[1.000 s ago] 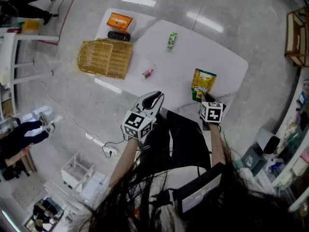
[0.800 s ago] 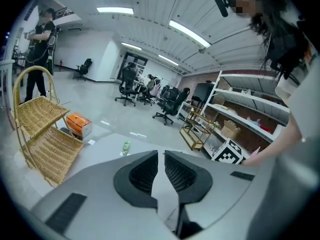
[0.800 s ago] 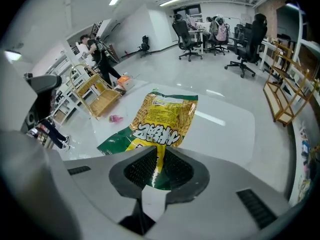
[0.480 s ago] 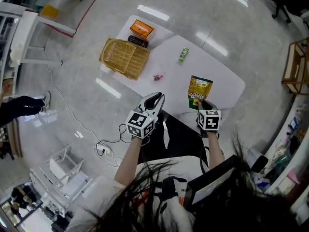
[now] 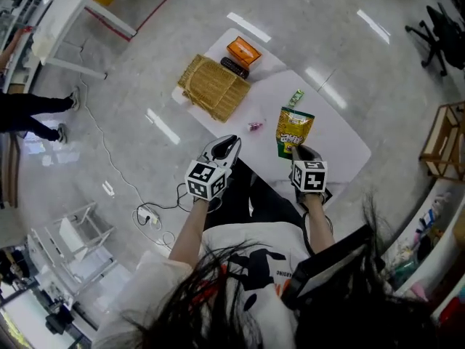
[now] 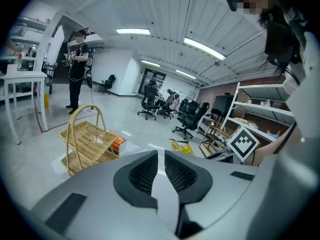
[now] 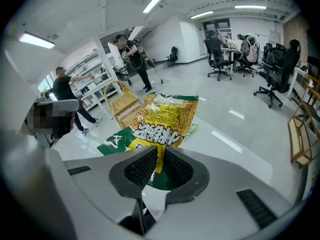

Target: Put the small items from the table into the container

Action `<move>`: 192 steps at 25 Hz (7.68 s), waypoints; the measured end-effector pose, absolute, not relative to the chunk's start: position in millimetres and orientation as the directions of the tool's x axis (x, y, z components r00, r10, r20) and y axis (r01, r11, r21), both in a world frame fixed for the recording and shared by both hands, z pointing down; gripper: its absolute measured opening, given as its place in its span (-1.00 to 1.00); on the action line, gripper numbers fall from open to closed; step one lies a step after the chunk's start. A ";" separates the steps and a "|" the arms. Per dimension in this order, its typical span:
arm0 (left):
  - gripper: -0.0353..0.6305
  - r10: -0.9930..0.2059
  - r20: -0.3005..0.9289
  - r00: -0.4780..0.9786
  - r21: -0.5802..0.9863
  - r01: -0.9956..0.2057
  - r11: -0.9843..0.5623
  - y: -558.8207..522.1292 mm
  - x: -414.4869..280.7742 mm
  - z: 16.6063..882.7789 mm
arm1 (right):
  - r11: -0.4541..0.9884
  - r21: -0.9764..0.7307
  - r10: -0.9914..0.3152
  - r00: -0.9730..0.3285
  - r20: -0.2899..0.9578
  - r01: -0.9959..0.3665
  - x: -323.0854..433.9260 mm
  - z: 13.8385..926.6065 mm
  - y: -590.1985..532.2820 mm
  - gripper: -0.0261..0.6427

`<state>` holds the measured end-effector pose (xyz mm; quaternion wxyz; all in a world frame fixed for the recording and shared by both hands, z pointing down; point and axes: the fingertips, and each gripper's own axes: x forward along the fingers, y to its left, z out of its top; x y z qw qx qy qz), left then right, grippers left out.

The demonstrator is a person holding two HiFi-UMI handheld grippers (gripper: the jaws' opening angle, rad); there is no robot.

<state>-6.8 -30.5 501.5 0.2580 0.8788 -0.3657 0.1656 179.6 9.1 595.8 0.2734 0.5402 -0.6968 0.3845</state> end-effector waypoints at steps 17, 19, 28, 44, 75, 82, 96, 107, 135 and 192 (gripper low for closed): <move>-0.78 -0.610 0.465 0.642 0.353 -0.766 -0.537 -108.9 -113.4 495.5 | 0.439 -0.180 -0.474 -0.397 0.786 -0.880 9.7 572.1 -129.3 -0.73; -0.78 -0.610 0.466 0.640 0.359 -0.768 -0.531 -113.2 -123.3 498.0 | 0.454 -0.179 -0.459 -0.401 0.793 -0.873 -4.0 576.4 -139.4 -0.73; -0.78 -0.611 0.475 0.633 0.381 -0.774 -0.505 -125.4 -165.0 509.0 | 0.507 -0.157 -0.375 -0.381 0.845 -0.848 -50.9 607.8 -178.6 -0.73; -0.78 -0.594 0.485 0.642 0.396 -0.767 -0.505 -119.5 -195.0 520.9 | 0.498 -0.109 -0.319 -0.299 0.899 -0.860 -80.5 630.9 -210.2 -0.73; -0.78 -0.612 0.427 0.666 0.360 -0.746 -0.561 -89.4 -153.0 479.1 | 0.273 -0.343 -0.618 -0.437 0.653 -0.899 -36.0 515.9 -138.2 -0.77; -0.78 -0.624 0.413 0.663 0.352 -0.748 -0.563 -66.1 -123.2 466.8 | 0.296 -0.382 -0.638 -0.479 0.603 -0.875 -6.3 491.2 -105.1 -0.84; -0.78 -0.671 0.377 0.639 0.365 -0.768 -0.526 -18.7 -76.6 448.2 | 0.336 -0.417 -0.618 -0.532 0.579 -0.844 36.1 482.9 -37.9 -0.87; -0.88 -0.661 0.402 0.634 0.328 -0.774 -0.543 -2.1 -47.4 453.9 | 0.336 -0.422 -0.601 -0.536 0.593 -0.842 60.4 493.0 -8.6 -0.87; -0.88 -0.540 0.504 0.674 0.334 -0.729 -0.597 -20.6 -26.9 538.0 | 0.442 -0.276 -0.500 -0.490 0.714 -0.854 63.1 593.3 -12.2 -0.80; -0.88 -0.285 0.624 0.728 0.420 -0.620 -0.663 -78.5 -56.6 681.5 | 0.638 -0.143 -0.346 -0.447 0.825 -0.756 -44.8 756.0 -189.7 -0.49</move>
